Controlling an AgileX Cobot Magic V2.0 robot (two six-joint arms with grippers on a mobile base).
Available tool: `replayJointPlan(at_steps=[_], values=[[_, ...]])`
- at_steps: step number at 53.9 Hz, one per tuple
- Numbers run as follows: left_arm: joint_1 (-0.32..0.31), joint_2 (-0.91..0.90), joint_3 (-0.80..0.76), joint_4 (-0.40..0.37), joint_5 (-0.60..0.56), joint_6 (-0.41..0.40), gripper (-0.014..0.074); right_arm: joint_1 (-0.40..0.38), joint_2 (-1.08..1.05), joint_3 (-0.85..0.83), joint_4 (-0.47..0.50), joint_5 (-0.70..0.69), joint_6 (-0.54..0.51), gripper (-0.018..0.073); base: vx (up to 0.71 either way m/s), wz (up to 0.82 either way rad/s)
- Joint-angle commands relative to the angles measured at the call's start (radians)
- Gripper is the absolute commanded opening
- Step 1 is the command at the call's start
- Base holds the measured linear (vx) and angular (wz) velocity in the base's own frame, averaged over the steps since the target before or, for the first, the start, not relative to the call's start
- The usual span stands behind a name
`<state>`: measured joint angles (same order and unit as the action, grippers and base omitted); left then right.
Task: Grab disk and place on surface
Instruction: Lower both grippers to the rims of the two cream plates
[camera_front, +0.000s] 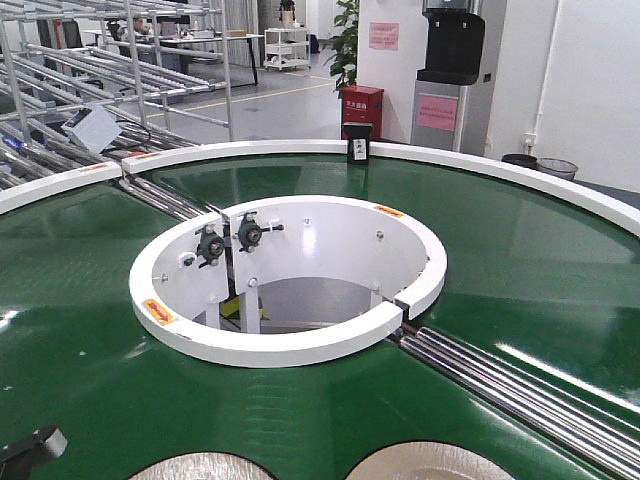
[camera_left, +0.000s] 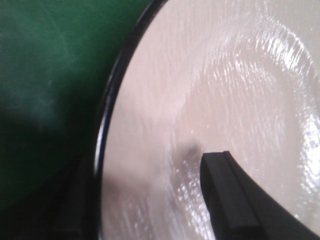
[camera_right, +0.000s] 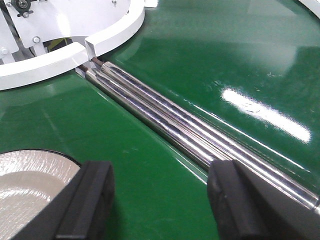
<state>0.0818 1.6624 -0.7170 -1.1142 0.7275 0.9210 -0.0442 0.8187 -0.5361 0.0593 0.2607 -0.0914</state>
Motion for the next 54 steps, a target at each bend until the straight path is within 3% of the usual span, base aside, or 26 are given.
replayJointPlan(at_steps=[1, 7, 11, 22, 34, 42, 54], values=[[-0.005, -0.024, -0.028, -0.073, 0.045, 0.017, 0.0515, -0.004, -0.002, -0.035, 0.0, -0.079, -0.002, 0.0477, 0.0, 0.0], [-0.005, -0.024, -0.028, -0.069, 0.041, 0.028, 0.0456, -0.004, -0.002, -0.035, 0.0, -0.079, -0.002, 0.0477, 0.0, 0.0], [-0.005, -0.024, -0.028, -0.079, 0.04, 0.064, 0.037, -0.004, -0.002, -0.034, 0.001, -0.073, -0.002, 0.0477, 0.0, 0.0], [-0.004, -0.03, -0.028, -0.184, 0.116, 0.059, -0.0008, -0.004, -0.002, -0.035, 0.004, -0.026, -0.002, 0.0477, 0.0, 0.0], [0.022, -0.125, -0.028, -0.237, 0.114, 0.027, -0.0007, -0.004, 0.009, -0.062, 0.073, 0.215, -0.002, 0.0477, 0.0, 0.0], [0.061, -0.239, -0.028, -0.256, 0.098, -0.077, -0.0005, -0.005, 0.116, -0.115, 0.178, 0.388, -0.002, 0.0477, 0.0, 0.0], [0.087, -0.409, -0.028, -0.26, 0.098, -0.275, -0.0004, -0.007, 0.403, -0.196, 0.338, 0.382, -0.035, 0.0477, 0.0, 0.0]])
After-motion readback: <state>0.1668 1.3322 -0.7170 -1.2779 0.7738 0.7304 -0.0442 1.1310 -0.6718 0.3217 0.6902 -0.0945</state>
